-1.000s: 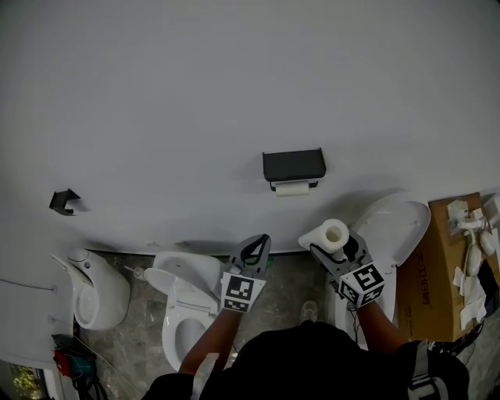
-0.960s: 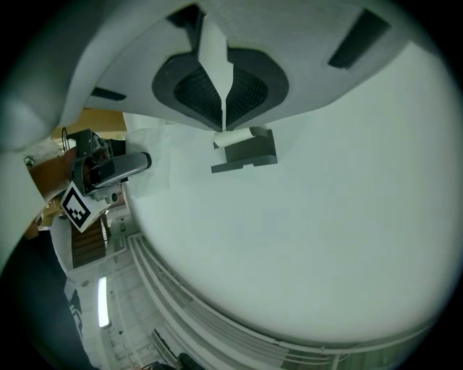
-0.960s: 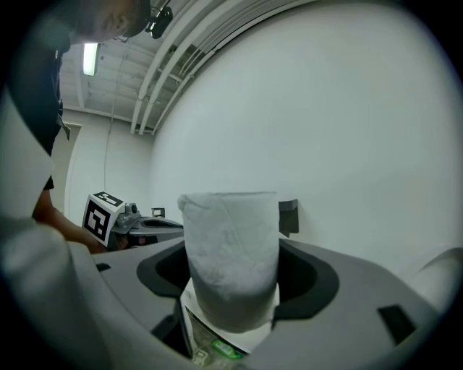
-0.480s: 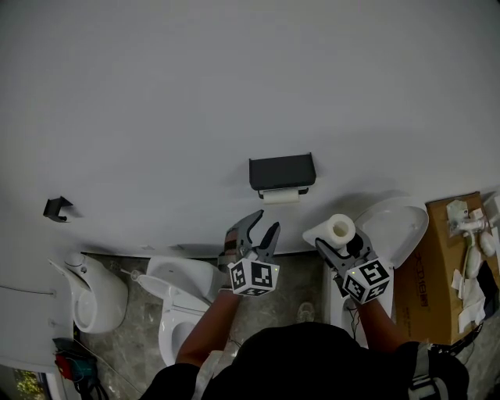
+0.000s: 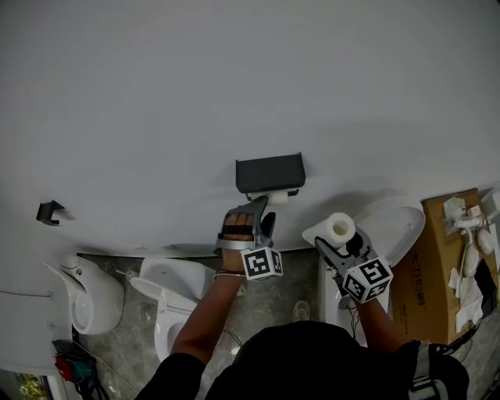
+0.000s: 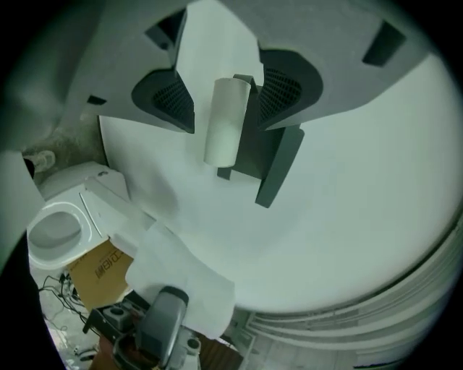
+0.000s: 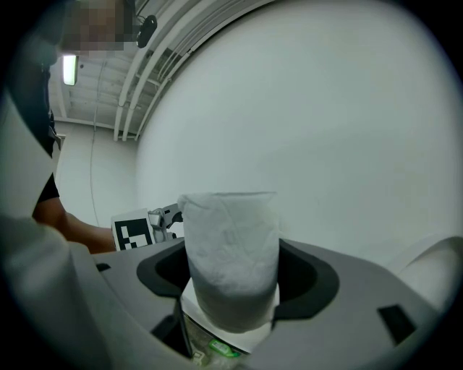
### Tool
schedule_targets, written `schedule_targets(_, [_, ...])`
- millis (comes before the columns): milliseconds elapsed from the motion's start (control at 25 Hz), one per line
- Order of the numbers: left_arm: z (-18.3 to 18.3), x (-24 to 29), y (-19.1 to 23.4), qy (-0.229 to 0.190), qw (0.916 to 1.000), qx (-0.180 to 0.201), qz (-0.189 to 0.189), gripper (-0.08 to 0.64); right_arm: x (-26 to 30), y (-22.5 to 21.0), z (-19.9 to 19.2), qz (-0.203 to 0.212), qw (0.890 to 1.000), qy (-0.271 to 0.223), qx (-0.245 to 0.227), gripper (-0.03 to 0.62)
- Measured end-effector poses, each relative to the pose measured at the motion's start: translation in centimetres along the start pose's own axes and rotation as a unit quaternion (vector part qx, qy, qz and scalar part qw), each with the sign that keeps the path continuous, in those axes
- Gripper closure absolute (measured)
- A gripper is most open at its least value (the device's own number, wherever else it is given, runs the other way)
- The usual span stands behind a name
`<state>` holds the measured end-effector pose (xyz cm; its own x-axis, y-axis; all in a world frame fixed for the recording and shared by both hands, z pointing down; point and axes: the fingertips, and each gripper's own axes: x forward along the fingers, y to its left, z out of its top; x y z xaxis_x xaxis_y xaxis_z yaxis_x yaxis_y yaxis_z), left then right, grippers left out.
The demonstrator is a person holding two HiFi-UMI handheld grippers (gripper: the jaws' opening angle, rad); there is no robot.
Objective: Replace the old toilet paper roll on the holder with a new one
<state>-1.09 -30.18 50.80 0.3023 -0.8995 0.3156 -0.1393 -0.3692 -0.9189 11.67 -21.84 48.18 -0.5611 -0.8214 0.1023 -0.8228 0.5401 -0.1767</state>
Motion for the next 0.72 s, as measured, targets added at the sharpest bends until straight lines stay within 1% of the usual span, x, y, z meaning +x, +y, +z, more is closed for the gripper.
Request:
schedule_targets(80, [0.0, 0.9, -0.1, 0.011, 0.9998, 0.016, 0.004, 0.305, 0.0, -0.5, -0.1, -0.001, 1.0, 0.001, -0.001, 0.275])
schedule_targets(240, [0.2, 1.9, 0.5, 0.029, 0.9988, 0.024, 0.03, 0.305, -0.1, -1.4, -0.4, 0.0, 1.0, 0.003, 0.006, 0.275])
schedule_targets(400, [0.4, 3.0, -0.1, 0.037, 0.9987, 0.031, 0.019, 0.305, 0.0, -2.2, -0.6, 0.004, 1.0, 0.002, 0.012, 0.275])
schedule_targets(480, [0.4, 3.3, -0.3, 0.039, 0.9984, 0.037, 0.019, 0.305, 0.2, -2.3, -0.6, 0.006, 1.0, 0.003, 0.013, 0.275])
schedule_targets(520, [0.4, 3.3, -0.3, 0.039, 0.9981, 0.042, 0.024, 0.311, 0.2, -2.3, -0.6, 0.008, 1.0, 0.003, 0.013, 0.275])
schedule_targets(560, [0.5, 3.2, -0.2, 0.038, 0.9978, 0.045, 0.029, 0.366, 0.2, -2.3, -0.6, 0.01, 1.0, 0.003, 0.013, 0.275])
schedule_targets(600, [0.6, 3.2, -0.1, 0.038, 0.9976, 0.047, 0.034, 0.38, 0.2, -2.4, -0.6, 0.011, 1.0, 0.003, 0.013, 0.275])
schedule_targets(720, [0.6, 3.3, 0.0, 0.039, 0.9972, 0.05, 0.039, 0.382, 0.4, -2.5, -0.6, 0.012, 1.0, 0.001, 0.017, 0.275])
